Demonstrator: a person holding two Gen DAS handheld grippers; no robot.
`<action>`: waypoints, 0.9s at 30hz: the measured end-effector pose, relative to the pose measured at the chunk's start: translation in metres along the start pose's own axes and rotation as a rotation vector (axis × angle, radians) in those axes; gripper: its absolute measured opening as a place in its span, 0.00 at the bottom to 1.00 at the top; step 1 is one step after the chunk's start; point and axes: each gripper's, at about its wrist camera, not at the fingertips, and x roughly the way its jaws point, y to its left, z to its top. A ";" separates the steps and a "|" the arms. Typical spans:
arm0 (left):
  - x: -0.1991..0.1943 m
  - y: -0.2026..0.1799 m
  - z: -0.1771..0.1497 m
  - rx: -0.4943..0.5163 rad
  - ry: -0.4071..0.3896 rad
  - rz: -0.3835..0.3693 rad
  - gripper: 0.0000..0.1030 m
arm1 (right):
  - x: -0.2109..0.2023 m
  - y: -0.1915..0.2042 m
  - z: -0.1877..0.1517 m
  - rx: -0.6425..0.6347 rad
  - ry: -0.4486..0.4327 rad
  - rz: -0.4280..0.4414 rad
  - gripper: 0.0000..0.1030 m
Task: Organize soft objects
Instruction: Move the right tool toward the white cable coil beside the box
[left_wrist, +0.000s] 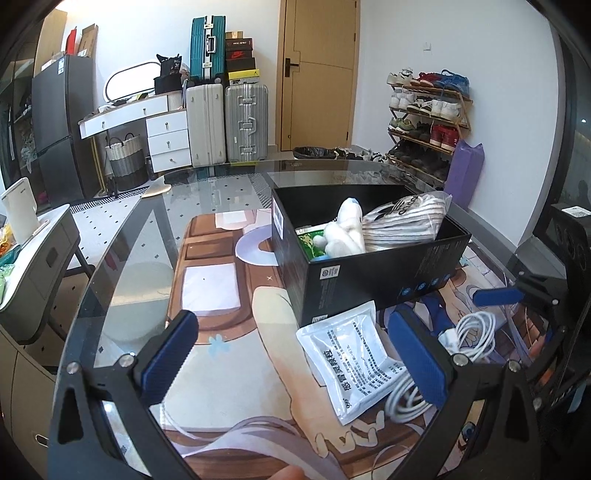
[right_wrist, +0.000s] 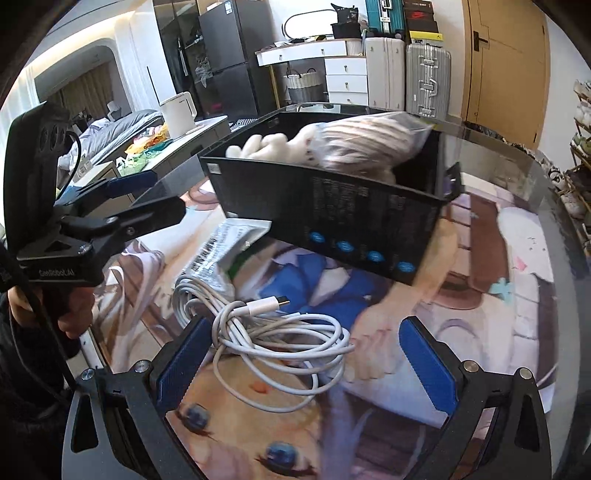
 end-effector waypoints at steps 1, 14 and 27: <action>0.000 0.001 0.000 -0.003 0.003 -0.003 1.00 | -0.002 -0.004 -0.001 -0.008 0.000 -0.006 0.99; 0.003 0.000 -0.003 -0.009 0.020 -0.007 1.00 | 0.013 0.004 -0.007 -0.008 0.045 -0.007 0.99; 0.005 -0.001 -0.005 0.008 0.029 -0.012 1.00 | 0.009 -0.008 -0.005 0.087 0.020 0.025 0.99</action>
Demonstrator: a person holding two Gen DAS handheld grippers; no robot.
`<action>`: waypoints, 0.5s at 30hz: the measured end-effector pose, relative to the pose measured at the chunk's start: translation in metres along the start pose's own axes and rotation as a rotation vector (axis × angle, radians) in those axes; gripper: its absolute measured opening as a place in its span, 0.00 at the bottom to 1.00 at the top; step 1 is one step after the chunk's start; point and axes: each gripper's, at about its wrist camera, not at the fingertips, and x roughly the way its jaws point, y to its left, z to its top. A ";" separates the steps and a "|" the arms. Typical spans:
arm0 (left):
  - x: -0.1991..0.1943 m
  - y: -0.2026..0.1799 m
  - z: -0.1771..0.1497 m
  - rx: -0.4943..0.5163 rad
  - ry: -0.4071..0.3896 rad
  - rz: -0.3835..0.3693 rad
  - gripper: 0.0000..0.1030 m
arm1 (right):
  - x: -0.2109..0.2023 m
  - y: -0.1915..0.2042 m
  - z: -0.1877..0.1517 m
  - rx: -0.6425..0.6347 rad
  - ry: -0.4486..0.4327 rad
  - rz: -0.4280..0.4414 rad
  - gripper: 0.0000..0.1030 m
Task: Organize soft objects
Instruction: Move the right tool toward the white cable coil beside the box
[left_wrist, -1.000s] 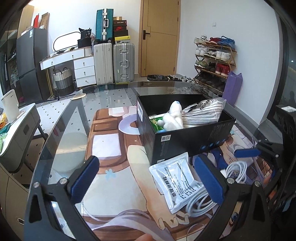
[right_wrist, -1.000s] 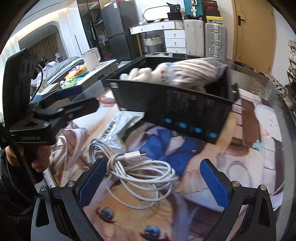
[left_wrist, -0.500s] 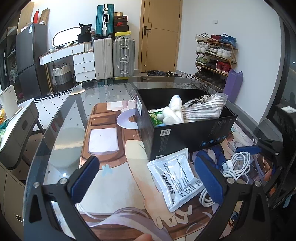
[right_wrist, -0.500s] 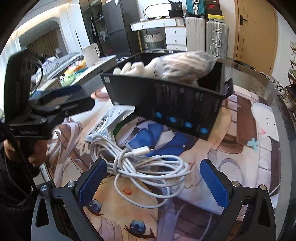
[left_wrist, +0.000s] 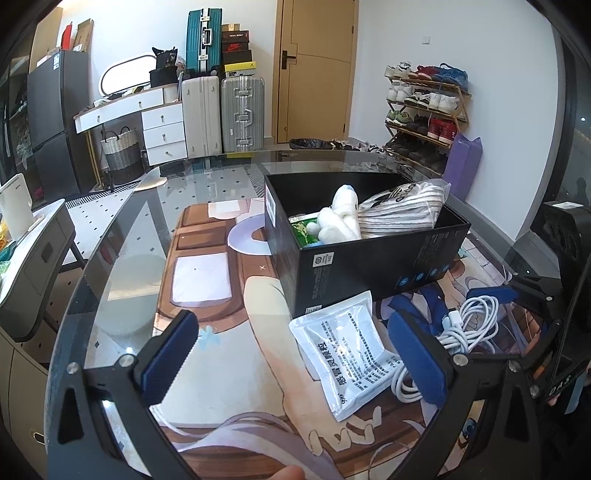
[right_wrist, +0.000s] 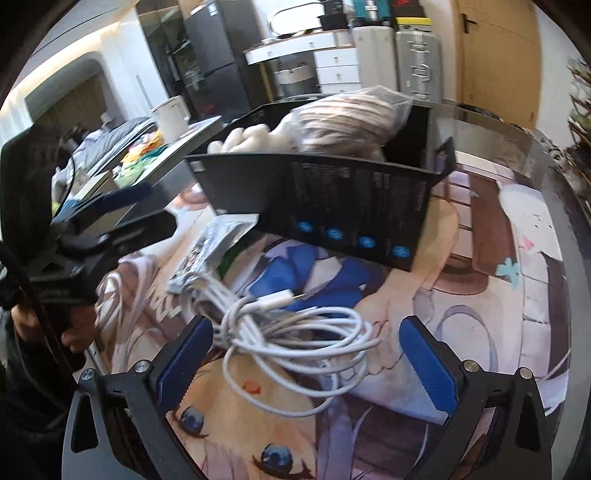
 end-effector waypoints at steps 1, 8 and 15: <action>0.000 0.000 0.000 0.003 0.001 0.002 1.00 | 0.000 0.000 0.001 0.002 0.002 -0.006 0.99; 0.001 -0.001 -0.001 0.008 0.009 -0.006 1.00 | -0.002 -0.015 0.002 0.000 0.024 -0.029 0.99; 0.002 -0.005 -0.002 0.021 0.018 -0.017 1.00 | -0.003 -0.017 -0.004 -0.026 0.032 -0.026 0.99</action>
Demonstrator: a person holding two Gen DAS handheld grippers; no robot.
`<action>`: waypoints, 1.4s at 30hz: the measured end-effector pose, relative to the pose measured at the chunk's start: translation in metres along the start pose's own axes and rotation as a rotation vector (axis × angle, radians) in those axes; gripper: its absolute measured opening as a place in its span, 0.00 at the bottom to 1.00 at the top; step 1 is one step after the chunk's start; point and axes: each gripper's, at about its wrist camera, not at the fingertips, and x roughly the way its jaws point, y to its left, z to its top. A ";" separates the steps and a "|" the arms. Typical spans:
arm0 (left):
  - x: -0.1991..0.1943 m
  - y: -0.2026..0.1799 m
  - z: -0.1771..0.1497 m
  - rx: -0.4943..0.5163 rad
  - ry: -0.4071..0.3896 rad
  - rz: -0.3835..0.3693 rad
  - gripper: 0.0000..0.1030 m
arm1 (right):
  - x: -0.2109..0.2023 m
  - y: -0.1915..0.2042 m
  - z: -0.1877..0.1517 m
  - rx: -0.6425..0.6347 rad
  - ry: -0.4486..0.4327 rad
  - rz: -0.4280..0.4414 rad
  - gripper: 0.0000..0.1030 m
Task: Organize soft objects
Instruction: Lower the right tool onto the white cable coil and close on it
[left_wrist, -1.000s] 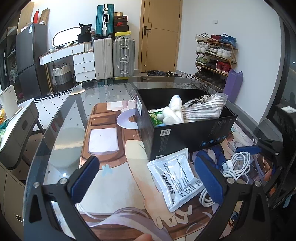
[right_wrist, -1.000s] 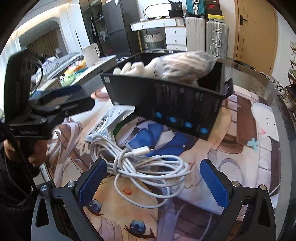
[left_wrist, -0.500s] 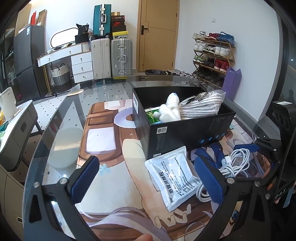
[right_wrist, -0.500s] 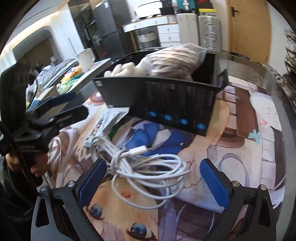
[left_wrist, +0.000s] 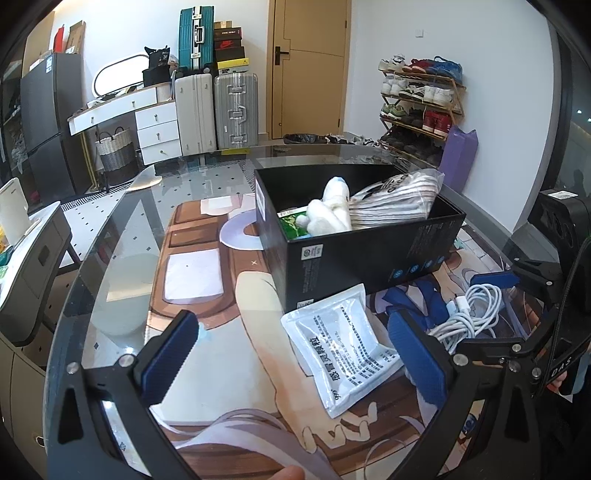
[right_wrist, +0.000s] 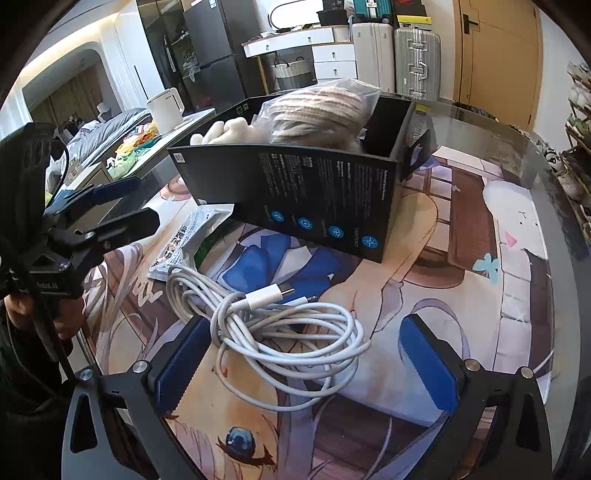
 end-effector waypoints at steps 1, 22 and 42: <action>-0.001 0.000 0.000 -0.001 0.000 -0.005 1.00 | 0.000 -0.001 0.000 0.004 0.001 0.000 0.99; 0.002 0.000 -0.001 -0.002 0.013 -0.009 1.00 | -0.003 0.011 -0.002 0.054 -0.053 0.032 0.80; 0.003 -0.004 -0.003 0.001 0.024 -0.030 1.00 | -0.037 -0.003 -0.002 0.076 -0.142 0.065 0.60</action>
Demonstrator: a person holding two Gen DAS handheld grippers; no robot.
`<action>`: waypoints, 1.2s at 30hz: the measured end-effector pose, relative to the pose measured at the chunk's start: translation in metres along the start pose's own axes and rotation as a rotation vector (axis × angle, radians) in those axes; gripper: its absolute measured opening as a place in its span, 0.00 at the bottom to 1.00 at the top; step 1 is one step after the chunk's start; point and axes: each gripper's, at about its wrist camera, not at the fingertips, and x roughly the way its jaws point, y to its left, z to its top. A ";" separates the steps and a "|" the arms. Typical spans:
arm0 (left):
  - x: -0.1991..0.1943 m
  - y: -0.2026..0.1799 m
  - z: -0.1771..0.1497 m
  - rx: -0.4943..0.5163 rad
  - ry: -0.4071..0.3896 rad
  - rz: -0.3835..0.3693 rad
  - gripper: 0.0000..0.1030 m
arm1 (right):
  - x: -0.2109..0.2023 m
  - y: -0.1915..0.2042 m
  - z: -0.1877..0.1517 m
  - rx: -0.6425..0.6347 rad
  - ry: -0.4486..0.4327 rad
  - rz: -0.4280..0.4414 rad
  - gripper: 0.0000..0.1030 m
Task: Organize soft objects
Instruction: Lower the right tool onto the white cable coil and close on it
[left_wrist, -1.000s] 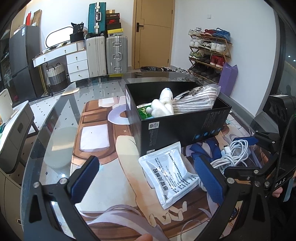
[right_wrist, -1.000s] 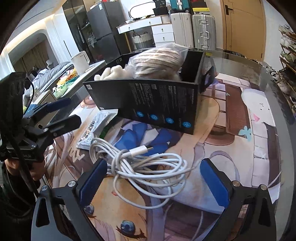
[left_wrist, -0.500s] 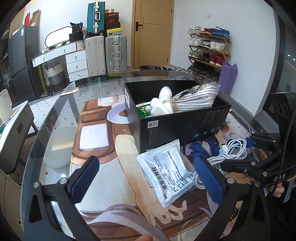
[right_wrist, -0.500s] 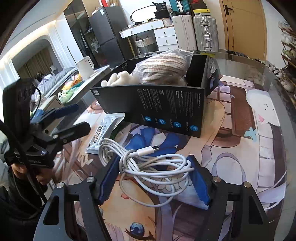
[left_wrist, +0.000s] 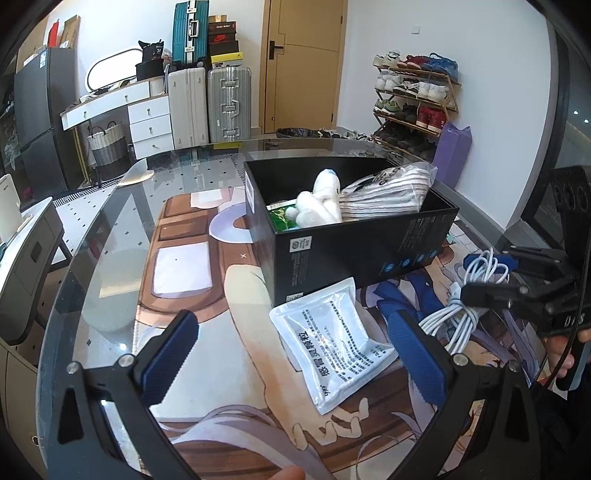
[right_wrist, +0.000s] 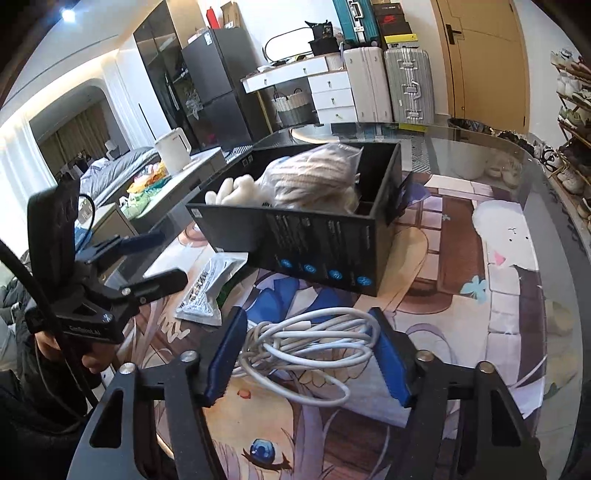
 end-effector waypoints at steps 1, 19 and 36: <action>0.000 -0.001 0.000 0.003 0.001 0.000 1.00 | 0.000 -0.002 0.001 0.004 0.003 0.003 0.58; 0.000 -0.005 -0.001 0.011 0.008 0.000 1.00 | 0.002 -0.004 0.000 -0.004 0.062 0.059 0.74; 0.000 -0.006 -0.002 0.015 0.013 -0.002 1.00 | 0.019 0.003 -0.009 -0.045 0.099 0.027 0.70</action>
